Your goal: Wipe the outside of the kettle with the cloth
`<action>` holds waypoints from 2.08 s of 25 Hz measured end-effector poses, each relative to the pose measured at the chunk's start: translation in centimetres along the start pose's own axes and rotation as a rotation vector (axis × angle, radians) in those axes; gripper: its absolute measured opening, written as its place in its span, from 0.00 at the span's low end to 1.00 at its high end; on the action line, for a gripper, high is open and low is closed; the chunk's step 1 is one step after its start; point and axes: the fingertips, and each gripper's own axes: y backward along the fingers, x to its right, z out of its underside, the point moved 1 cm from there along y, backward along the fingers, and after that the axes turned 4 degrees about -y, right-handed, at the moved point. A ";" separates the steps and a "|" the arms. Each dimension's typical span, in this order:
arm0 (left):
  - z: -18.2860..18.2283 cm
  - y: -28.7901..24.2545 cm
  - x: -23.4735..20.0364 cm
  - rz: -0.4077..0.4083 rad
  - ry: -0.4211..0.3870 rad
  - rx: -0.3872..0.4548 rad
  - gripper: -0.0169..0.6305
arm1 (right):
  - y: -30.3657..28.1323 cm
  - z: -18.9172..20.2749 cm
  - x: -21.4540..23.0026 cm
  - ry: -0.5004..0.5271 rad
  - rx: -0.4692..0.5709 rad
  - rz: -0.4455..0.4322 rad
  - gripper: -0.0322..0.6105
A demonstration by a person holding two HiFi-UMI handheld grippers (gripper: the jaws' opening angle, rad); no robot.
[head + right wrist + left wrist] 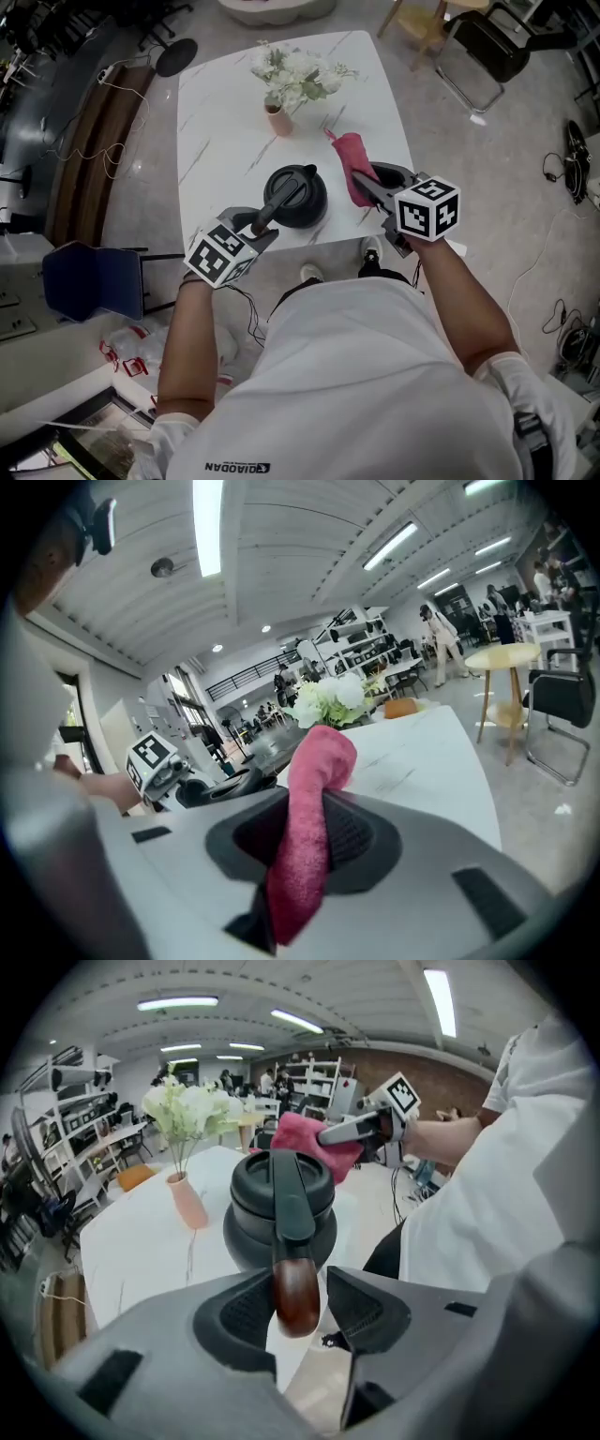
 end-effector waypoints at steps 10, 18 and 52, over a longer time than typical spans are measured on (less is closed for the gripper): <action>1.9 -0.4 -0.7 -0.131 -0.157 -0.076 0.20 | 0.4 -1.3 -1.8 -0.111 0.015 -0.243 0.20; 3.4 -0.3 -1.6 -0.220 -0.308 -0.062 0.18 | 0.3 -0.9 -6.2 -0.361 -0.011 -0.606 0.20; 1.9 -0.5 -1.6 -0.264 -0.477 -0.026 0.19 | -10.3 11.6 5.3 -0.017 -0.346 0.015 0.19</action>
